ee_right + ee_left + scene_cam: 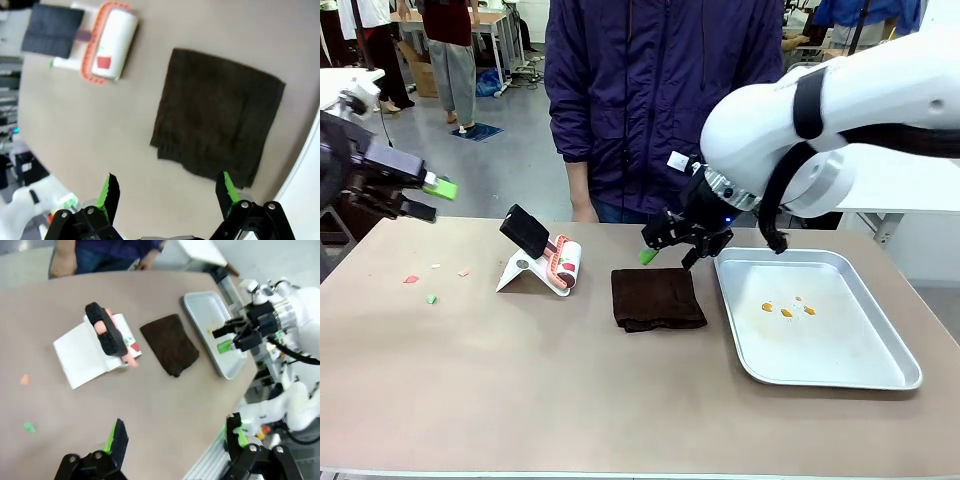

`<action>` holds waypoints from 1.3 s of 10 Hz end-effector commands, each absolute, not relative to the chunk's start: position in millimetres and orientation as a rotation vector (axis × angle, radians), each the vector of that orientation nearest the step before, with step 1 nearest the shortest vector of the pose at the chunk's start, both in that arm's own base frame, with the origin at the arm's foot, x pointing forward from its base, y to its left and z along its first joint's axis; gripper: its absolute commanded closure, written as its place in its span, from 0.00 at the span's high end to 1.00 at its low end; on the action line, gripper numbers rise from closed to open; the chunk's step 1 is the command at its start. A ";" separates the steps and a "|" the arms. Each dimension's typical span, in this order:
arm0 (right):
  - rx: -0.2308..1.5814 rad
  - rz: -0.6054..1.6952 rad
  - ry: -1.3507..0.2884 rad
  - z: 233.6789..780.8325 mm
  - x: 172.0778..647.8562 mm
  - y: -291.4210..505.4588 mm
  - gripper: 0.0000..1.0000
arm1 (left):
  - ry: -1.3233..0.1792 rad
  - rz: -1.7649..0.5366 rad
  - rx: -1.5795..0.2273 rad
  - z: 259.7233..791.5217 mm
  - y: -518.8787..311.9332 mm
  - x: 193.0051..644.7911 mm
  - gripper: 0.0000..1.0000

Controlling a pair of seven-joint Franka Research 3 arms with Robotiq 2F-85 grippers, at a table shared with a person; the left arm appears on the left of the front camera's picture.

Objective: Clean the surface of the table.
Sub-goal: Hold the Lint Roller with your left hand and the towel with your right hand.

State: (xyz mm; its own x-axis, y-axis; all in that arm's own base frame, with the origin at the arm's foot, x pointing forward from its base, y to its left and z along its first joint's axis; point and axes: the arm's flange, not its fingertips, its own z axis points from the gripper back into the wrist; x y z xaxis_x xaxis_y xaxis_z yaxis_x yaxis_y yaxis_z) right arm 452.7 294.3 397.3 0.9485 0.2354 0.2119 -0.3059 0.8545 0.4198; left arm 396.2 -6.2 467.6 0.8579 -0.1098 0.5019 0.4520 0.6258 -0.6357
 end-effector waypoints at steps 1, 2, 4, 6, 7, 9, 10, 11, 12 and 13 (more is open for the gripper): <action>0.326 0.189 -0.176 387.1 468.2 309.2 1.00 | -0.417 -0.312 -0.731 458.7 -17.7 424.2 1.00; 0.280 0.163 -0.167 379.5 471.2 310.1 1.00 | -0.418 -0.299 -0.701 451.7 -33.4 436.2 1.00; 0.199 0.159 -0.085 356.6 472.8 305.7 1.00 | -0.450 -0.260 -0.640 436.3 -61.3 459.8 1.00; 0.189 0.120 -0.047 339.4 470.9 294.2 1.00 | -0.466 -0.193 -0.559 420.4 -71.7 480.8 1.00; 0.214 0.109 -0.044 332.8 470.0 289.0 1.00 | -0.447 -0.169 -0.531 414.0 -73.7 488.2 1.00; 0.200 0.144 -0.048 330.0 465.7 287.6 1.00 | -0.469 -0.213 -0.563 414.3 -70.2 478.7 1.00; 0.200 0.144 -0.048 330.0 465.7 287.6 1.00 | -0.469 -0.213 -0.563 414.3 -70.2 478.7 1.00; 0.200 0.144 -0.048 330.0 465.7 287.6 1.00 | -0.469 -0.213 -0.563 414.3 -70.2 478.7 1.00; 0.202 0.131 -0.047 328.0 466.7 286.6 1.00 | -0.469 -0.213 -0.563 414.3 -70.2 478.7 1.00; 0.110 0.095 -0.017 324.5 475.5 290.8 1.00 | -0.471 -0.199 -0.548 410.7 -73.0 484.7 1.00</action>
